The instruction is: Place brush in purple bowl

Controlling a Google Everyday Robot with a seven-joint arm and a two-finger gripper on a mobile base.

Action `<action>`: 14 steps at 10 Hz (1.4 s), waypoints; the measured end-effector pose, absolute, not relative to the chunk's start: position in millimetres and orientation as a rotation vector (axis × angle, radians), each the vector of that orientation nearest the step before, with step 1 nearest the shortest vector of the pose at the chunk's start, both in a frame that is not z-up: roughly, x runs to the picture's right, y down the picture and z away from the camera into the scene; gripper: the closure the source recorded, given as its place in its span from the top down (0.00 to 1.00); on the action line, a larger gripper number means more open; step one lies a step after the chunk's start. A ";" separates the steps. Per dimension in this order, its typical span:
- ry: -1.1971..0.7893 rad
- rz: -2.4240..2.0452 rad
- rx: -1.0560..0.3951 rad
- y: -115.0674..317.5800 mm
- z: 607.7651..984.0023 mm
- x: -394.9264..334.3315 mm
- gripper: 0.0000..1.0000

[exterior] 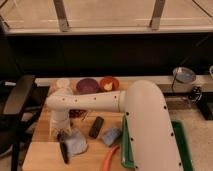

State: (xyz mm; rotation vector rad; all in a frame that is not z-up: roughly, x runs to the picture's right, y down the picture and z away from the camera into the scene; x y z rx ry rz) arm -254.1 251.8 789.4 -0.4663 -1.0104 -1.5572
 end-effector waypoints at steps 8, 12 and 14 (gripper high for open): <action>-0.964 -1.484 -0.336 198.8 761.0 -215.9 0.17; -0.977 -1.433 -0.125 110.7 714.5 -160.1 0.17; -0.983 -1.406 -0.052 70.9 717.0 -130.6 0.17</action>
